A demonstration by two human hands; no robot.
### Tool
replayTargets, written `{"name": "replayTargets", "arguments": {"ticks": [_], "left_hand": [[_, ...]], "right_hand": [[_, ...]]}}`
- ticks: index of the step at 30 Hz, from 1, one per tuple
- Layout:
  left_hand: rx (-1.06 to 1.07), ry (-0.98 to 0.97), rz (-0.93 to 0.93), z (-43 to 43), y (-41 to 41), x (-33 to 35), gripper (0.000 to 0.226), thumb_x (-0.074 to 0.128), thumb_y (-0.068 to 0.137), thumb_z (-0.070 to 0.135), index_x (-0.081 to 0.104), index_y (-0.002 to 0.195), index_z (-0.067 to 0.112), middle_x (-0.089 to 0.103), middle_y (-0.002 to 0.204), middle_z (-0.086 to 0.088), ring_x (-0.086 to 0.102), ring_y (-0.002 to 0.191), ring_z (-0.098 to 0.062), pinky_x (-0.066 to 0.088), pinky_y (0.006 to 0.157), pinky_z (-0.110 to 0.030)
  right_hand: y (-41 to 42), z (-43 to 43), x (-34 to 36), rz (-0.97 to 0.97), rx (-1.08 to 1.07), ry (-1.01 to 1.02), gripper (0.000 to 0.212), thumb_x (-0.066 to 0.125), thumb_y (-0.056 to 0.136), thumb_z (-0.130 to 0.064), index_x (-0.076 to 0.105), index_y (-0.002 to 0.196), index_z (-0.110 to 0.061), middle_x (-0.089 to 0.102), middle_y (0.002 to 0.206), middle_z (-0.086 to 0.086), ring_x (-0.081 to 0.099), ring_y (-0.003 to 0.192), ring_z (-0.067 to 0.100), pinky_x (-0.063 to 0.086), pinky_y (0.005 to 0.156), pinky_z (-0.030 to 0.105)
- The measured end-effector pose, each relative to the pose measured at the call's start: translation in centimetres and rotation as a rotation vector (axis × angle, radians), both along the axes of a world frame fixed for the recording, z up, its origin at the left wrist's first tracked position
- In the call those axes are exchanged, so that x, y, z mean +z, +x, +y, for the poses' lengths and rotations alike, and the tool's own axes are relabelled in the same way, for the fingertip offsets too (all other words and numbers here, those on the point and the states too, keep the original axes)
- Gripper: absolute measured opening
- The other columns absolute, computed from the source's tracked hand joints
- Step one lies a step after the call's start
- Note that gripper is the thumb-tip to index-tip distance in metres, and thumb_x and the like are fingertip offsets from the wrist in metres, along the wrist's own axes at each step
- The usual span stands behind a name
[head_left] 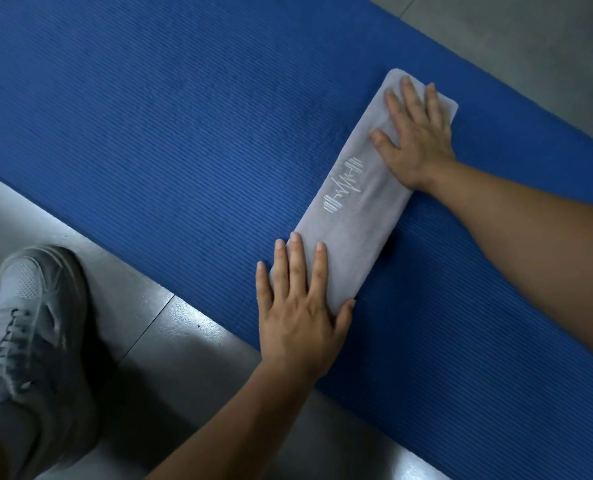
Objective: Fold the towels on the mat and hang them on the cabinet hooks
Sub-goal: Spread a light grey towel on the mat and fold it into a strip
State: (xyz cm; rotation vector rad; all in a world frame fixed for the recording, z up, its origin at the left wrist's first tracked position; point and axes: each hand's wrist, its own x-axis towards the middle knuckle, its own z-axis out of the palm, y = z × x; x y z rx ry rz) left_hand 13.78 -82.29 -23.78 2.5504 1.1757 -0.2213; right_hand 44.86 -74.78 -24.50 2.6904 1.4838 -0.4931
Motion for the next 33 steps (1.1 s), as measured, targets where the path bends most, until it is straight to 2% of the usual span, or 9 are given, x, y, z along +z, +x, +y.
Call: {"name": "replayTargets", "arguments": {"ticks": [4,6,9,12,17,20,25,30,33], "left_hand": [[-0.022,-0.097,-0.004,1.1,-0.5,1.6,0.082,0.027,0.093,0.071,0.012,0.161,0.027,-0.001,0.17,-0.009,-0.001,0.156,-0.028,0.003,0.124,-0.055],[0.011,-0.156,-0.085,3.1,0.0,2.4,0.071,0.032,0.092,0.067,0.036,0.15,0.025,0.021,0.165,-0.01,0.02,0.151,-0.03,0.016,0.122,-0.048],[0.155,-0.237,-0.286,7.7,2.7,3.0,0.044,0.044,0.092,0.053,0.055,0.11,0.015,0.056,0.121,-0.006,0.051,0.114,-0.029,0.04,0.096,-0.039],[0.218,-0.329,-0.286,12.2,6.6,2.7,0.025,0.056,0.093,0.038,0.052,0.107,0.018,0.06,0.106,-0.001,0.056,0.097,-0.024,0.045,0.078,-0.038],[0.134,-0.334,-0.195,15.4,11.3,2.1,0.028,0.062,0.088,0.038,0.061,0.11,0.021,0.065,0.099,0.004,0.059,0.091,-0.019,0.038,0.072,-0.028],[0.21,-0.471,-0.197,15.5,12.5,2.2,0.029,0.074,0.083,0.038,0.067,0.1,0.016,0.065,0.084,0.004,0.06,0.075,-0.014,0.043,0.062,-0.027],[0.535,-1.133,-0.367,14.9,13.0,5.1,0.022,0.078,0.086,0.022,0.064,0.08,0.006,0.068,0.06,-0.002,0.065,0.05,-0.014,0.051,0.049,-0.023],[0.472,-1.389,-0.484,14.8,11.6,11.8,0.073,0.075,0.081,0.035,0.049,0.131,-0.013,0.063,0.126,-0.029,0.065,0.114,-0.042,0.051,0.102,-0.058],[0.391,-1.451,-0.503,15.3,10.6,19.0,0.051,0.049,0.101,0.03,0.051,0.139,-0.005,0.055,0.139,-0.03,0.057,0.128,-0.04,0.051,0.104,-0.047]], "right_hand": [[0.5,-0.8,1.2,0.121,-0.02,0.13,0.064,0.035,0.1,-0.056,0.023,0.157,-0.029,0.0,0.168,-0.007,-0.008,0.154,0.024,0.003,0.125,0.045],[-0.3,-2.2,1.5,0.053,-0.012,0.275,0.055,0.043,0.097,-0.049,0.048,0.143,-0.021,0.028,0.162,0.004,0.02,0.15,0.028,0.021,0.121,0.049],[-3.1,-5.3,1.8,0.036,0.107,0.541,0.029,0.055,0.092,-0.028,0.067,0.111,-0.009,0.058,0.118,0.012,0.052,0.112,0.032,0.048,0.092,0.046],[-5.4,-8.0,1.4,0.164,0.186,0.587,0.025,0.058,0.092,-0.025,0.07,0.106,-0.007,0.057,0.104,0.011,0.055,0.096,0.028,0.05,0.079,0.042],[-6.4,-9.5,-0.2,0.129,0.25,0.42,0.049,0.059,0.091,-0.047,0.067,0.127,-0.015,0.055,0.128,0.01,0.05,0.109,0.03,0.043,0.095,0.04],[-6.4,-9.4,0.3,0.308,0.065,0.462,0.04,0.075,0.084,-0.037,0.072,0.118,-0.016,0.059,0.127,0.005,0.05,0.113,0.022,0.042,0.1,0.034],[-7.6,-9.4,3.7,0.602,-0.534,0.602,0.034,0.081,0.082,-0.025,0.067,0.113,-0.025,0.058,0.113,-0.003,0.059,0.099,0.008,0.048,0.087,0.017],[-9.7,-10.0,9.8,1.099,-1.017,0.551,0.088,0.086,0.069,-0.052,0.048,0.142,-0.023,0.067,0.122,0.002,0.067,0.11,0.021,0.055,0.095,0.042],[-10.8,-10.1,17.7,1.402,-0.957,0.587,0.061,0.069,0.087,-0.054,0.06,0.133,-0.016,0.066,0.129,0.013,0.063,0.12,0.033,0.047,0.105,0.057]]}}
